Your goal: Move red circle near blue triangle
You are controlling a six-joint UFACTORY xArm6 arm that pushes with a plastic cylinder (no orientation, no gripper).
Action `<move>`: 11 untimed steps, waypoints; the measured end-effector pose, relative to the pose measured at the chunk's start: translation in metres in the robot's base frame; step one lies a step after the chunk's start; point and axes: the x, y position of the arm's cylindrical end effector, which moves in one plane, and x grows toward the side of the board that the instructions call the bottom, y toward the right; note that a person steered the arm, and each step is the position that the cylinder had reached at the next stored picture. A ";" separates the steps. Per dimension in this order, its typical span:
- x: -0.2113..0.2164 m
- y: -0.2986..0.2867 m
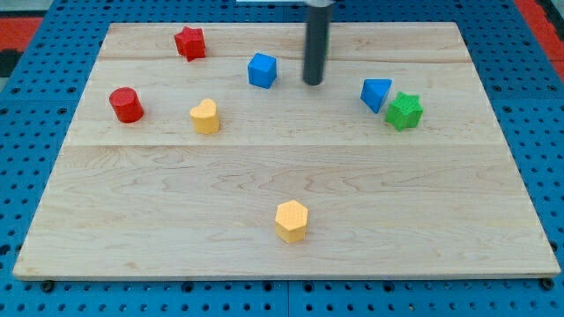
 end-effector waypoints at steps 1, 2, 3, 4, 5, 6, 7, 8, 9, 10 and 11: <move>0.028 -0.066; 0.067 -0.151; 0.096 -0.253; 0.088 -0.306; 0.084 -0.316; 0.079 -0.316; 0.078 -0.317; 0.078 -0.317; 0.078 -0.317; 0.077 -0.290; 0.074 -0.273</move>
